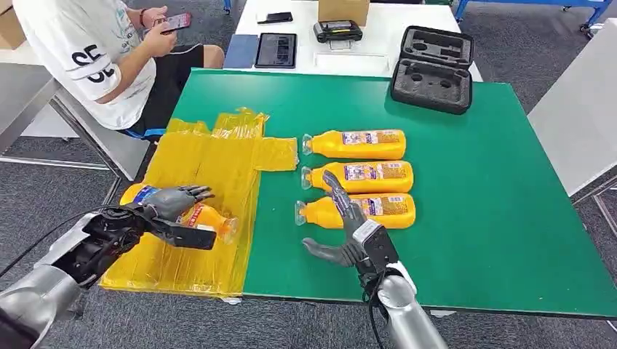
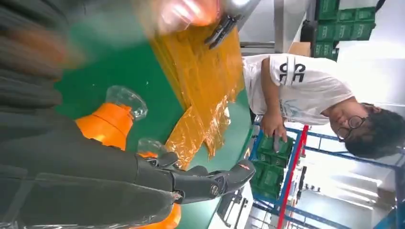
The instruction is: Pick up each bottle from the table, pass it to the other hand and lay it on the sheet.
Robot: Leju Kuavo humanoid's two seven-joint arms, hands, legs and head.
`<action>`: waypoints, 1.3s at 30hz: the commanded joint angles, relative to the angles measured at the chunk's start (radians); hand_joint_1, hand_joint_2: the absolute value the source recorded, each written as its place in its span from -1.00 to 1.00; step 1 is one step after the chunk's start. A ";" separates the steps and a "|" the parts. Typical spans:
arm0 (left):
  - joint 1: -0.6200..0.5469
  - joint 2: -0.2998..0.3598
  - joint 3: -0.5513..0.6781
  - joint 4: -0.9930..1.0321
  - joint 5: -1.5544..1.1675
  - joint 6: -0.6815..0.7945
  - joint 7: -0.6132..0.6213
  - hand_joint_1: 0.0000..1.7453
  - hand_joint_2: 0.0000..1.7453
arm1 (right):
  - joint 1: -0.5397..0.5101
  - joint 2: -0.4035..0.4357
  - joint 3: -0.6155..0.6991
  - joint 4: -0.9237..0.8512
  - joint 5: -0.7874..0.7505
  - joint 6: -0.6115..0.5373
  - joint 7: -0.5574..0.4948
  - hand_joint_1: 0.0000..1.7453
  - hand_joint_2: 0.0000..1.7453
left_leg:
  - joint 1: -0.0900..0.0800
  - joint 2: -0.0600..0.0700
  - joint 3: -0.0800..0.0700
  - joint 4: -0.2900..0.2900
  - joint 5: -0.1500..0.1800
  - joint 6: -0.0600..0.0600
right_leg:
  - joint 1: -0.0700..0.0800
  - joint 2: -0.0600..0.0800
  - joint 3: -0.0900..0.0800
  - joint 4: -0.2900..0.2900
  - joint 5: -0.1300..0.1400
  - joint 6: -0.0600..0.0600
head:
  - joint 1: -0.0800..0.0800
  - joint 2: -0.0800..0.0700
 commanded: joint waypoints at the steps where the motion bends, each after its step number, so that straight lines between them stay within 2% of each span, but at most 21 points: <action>1: -0.044 0.115 -0.018 -0.118 0.061 -0.077 -0.026 -1.00 1.00 | -0.037 -0.033 0.027 0.050 -0.012 -0.007 -0.004 -1.00 1.00 | 0.002 0.002 0.003 0.001 -0.002 -0.002 | 0.002 0.002 0.003 0.000 -0.001 -0.002 | 0.000 0.000; 4: -0.035 0.152 0.010 -0.186 0.105 -0.087 -0.040 -1.00 1.00 | -0.011 -0.035 0.015 0.028 -0.014 -0.015 -0.003 -1.00 1.00 | 0.003 0.002 0.002 0.001 -0.002 -0.002 | 0.003 0.001 0.002 0.000 -0.002 -0.002 | 0.000 0.000; 11: -0.016 0.128 0.032 -0.210 0.107 -0.067 -0.037 -1.00 1.00 | 0.019 -0.036 0.007 -0.011 -0.012 -0.012 0.002 -1.00 1.00 | 0.003 0.000 0.000 0.000 -0.001 -0.001 | 0.003 -0.001 0.000 0.000 -0.001 -0.001 | 0.000 0.000; 19: -0.022 0.034 0.030 -0.131 0.091 -0.029 -0.062 -1.00 1.00 | 0.056 -0.036 -0.008 -0.049 -0.004 -0.014 0.014 -1.00 1.00 | 0.003 -0.003 0.003 -0.001 -0.001 -0.002 | 0.003 -0.004 0.004 -0.001 -0.003 -0.002 | 0.000 0.000; 21: -0.028 0.041 0.025 -0.132 0.097 -0.040 -0.081 -1.00 1.00 | 0.058 -0.038 -0.008 -0.051 -0.003 -0.012 0.016 -1.00 1.00 | 0.002 -0.002 0.001 -0.001 0.000 -0.001 | 0.002 -0.003 0.001 -0.001 -0.001 -0.001 | 0.000 0.000; 24: -0.024 0.049 0.089 -0.167 0.195 -0.044 -0.146 -1.00 1.00 | 0.075 -0.042 -0.021 -0.074 0.001 -0.017 0.019 -1.00 1.00 | 0.002 -0.001 0.000 0.000 -0.001 -0.001 | 0.002 -0.001 0.000 -0.001 -0.001 -0.001 | 0.000 0.000; 32: -0.022 0.056 0.095 -0.180 0.201 -0.047 -0.149 -1.00 1.00 | 0.078 -0.045 -0.026 -0.082 0.001 -0.018 0.020 -1.00 1.00 | 0.003 -0.001 0.001 0.000 -0.001 -0.001 | 0.003 -0.001 0.001 -0.001 -0.002 -0.002 | 0.000 0.000; 36: 0.104 0.076 0.247 -0.304 0.340 -0.045 -0.253 -1.00 1.00 | 0.100 -0.069 -0.055 -0.144 0.065 -0.049 0.046 -1.00 1.00 | 0.002 0.001 0.000 0.000 -0.001 -0.001 | 0.002 0.000 -0.001 -0.001 -0.001 -0.001 | 0.000 0.000; 39: 0.253 0.051 0.388 -0.400 0.377 -0.045 -0.361 -1.00 1.00 | 0.078 -0.080 -0.091 -0.157 0.118 -0.047 0.062 -1.00 1.00 | 0.001 0.002 0.002 -0.001 -0.002 -0.001 | 0.001 0.002 0.001 -0.001 -0.001 -0.001 | 0.000 0.000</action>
